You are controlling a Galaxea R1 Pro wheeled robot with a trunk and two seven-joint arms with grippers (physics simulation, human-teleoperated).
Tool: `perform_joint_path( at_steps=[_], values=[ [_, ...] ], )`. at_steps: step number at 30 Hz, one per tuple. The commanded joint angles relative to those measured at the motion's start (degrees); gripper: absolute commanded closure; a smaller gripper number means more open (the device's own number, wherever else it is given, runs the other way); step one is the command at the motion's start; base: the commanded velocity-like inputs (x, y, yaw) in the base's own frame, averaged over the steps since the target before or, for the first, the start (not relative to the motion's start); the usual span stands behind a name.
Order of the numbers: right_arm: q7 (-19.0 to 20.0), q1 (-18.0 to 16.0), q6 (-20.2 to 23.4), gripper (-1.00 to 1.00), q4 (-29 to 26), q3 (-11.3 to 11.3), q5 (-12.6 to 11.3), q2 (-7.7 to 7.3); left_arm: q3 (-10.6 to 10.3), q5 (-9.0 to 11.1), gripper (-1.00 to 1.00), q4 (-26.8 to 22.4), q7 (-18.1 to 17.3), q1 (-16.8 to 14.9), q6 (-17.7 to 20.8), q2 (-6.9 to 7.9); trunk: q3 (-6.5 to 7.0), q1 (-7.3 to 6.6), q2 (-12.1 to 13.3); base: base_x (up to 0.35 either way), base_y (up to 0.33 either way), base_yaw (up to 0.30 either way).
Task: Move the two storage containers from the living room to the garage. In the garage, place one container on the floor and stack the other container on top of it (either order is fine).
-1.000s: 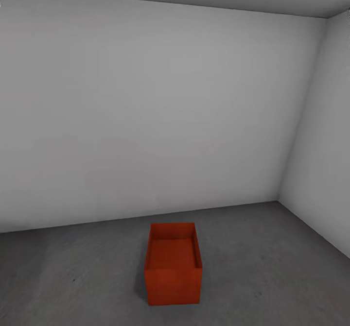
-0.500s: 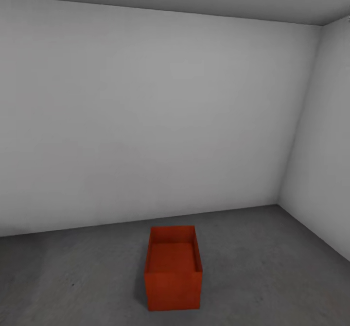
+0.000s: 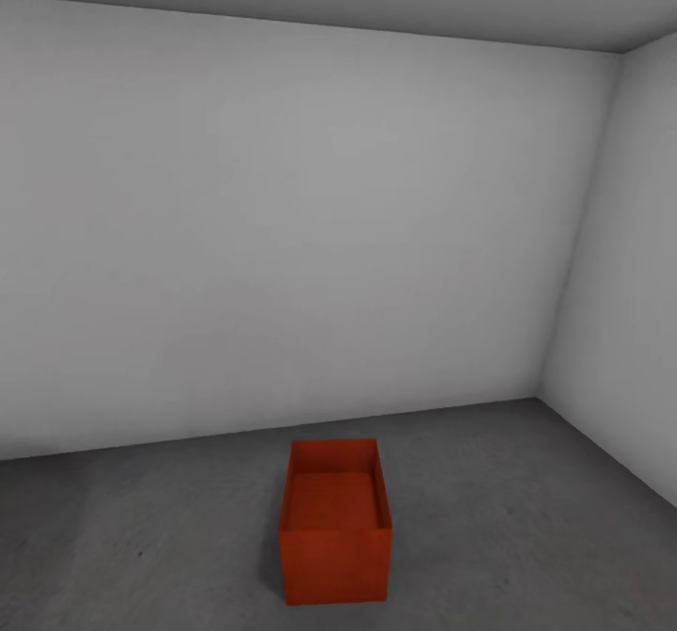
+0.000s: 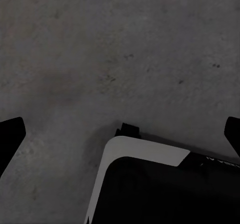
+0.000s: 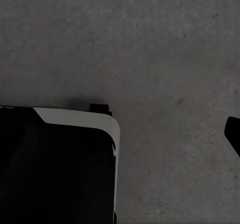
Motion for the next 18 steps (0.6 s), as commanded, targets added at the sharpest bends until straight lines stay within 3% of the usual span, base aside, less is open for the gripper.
perform_joint_path(
  at_steps=[1, 18],
  values=[
    [-0.29, -0.09, -0.23, -1.0, 0.18, 0.15, 0.51, 0.0, -0.49, 0.43, -1.0, -0.01, 0.16, -0.03, -0.11, 0.0, -0.09, 0.01, -0.07, 0.0, 0.0, 0.0],
    [-0.09, -0.09, -0.16, -1.0, 0.17, 0.2, 0.62, 0.77, -0.49, 0.41, -1.0, -0.01, 0.16, -0.03, -0.11, 0.0, -0.09, 0.01, -0.07, 0.0, 0.0, 0.0]
  ],
)
